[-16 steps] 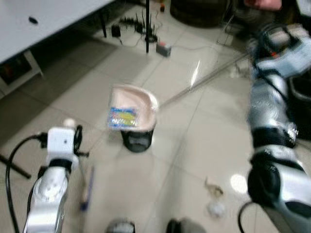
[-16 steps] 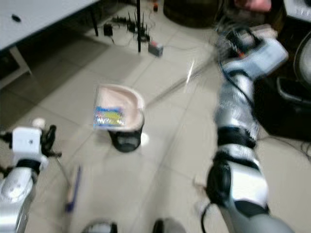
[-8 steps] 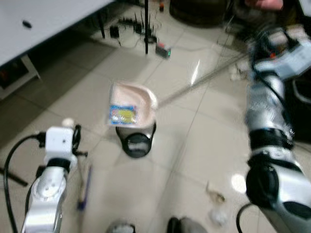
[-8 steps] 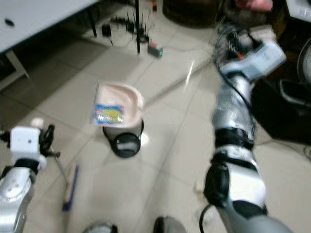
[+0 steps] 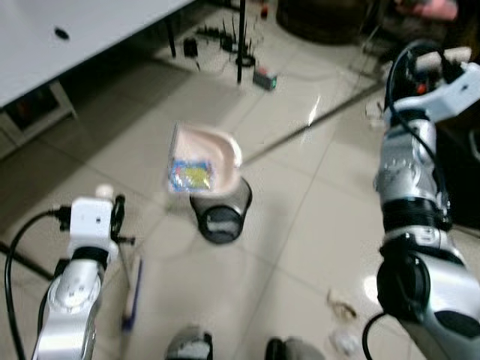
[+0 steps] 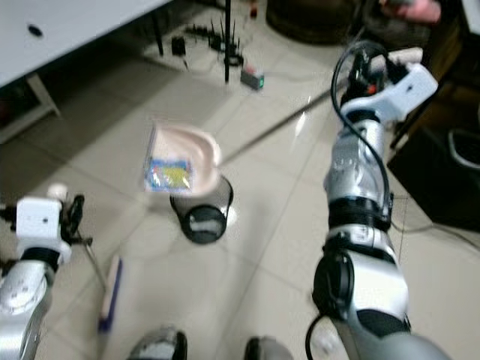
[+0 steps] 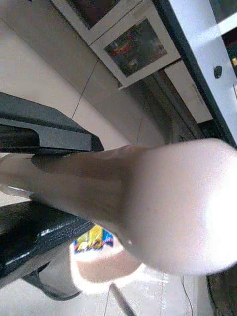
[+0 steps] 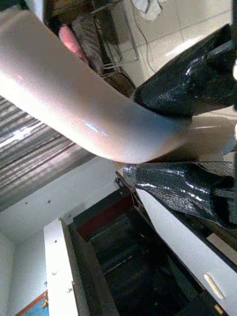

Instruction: Sweep floor

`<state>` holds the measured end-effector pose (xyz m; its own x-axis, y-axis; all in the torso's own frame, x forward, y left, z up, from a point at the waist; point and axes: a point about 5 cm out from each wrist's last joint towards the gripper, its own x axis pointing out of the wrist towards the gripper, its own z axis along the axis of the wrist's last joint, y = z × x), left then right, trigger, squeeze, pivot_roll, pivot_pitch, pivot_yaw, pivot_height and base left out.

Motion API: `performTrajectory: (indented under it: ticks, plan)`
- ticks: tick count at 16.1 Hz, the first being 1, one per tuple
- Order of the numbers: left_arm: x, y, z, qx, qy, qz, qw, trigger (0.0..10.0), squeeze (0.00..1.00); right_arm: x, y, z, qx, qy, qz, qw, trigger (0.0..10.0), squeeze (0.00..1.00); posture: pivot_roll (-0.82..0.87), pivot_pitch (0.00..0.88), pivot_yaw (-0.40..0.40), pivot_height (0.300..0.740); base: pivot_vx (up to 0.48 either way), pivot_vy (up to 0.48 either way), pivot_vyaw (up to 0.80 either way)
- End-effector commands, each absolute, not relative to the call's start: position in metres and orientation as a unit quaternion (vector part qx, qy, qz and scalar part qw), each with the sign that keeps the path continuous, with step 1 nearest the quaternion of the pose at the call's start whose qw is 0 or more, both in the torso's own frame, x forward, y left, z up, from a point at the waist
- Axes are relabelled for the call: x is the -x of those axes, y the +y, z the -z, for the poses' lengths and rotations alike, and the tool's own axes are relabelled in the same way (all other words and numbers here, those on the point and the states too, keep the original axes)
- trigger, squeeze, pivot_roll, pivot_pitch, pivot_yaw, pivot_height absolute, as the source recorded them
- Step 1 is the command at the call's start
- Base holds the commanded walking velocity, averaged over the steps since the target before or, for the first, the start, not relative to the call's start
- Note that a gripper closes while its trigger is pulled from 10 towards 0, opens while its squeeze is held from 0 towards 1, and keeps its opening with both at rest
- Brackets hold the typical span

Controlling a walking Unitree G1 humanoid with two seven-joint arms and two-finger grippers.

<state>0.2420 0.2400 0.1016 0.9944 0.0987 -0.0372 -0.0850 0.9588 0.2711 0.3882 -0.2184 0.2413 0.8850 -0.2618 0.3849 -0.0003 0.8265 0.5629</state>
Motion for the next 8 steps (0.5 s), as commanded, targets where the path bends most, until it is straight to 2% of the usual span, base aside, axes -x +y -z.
performTrajectory:
  ticks: [1,8]
  plan:
    - [-0.2422,0.2373,-0.1063,-0.143,0.015,-0.041,0.989,10.0,0.00,-0.3850,-0.2252,-0.2533,-0.296,-0.262,0.079,0.915,10.0,0.00,0.15,0.131,-0.022,0.740,0.000,0.000,0.00]
    - [-0.2504,0.2281,-0.1063,-0.147,0.014,-0.014,0.989,10.0,0.00,-0.3821,-0.2259,-0.2577,-0.278,-0.282,0.085,0.914,10.0,0.00,0.13,0.138,-0.006,0.740,0.000,0.000,0.00]
